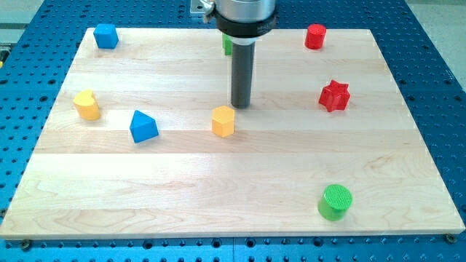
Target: Push the hexagon to the bottom left of the board
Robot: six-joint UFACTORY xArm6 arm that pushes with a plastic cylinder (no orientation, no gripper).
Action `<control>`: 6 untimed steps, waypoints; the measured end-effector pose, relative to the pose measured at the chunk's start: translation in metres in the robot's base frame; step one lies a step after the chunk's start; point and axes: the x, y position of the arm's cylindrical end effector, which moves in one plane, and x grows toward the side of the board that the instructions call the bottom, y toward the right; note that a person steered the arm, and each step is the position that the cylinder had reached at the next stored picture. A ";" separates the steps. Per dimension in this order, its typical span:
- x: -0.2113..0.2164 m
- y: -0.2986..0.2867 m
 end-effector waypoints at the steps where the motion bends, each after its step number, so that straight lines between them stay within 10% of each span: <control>1: 0.027 0.009; 6: 0.161 -0.205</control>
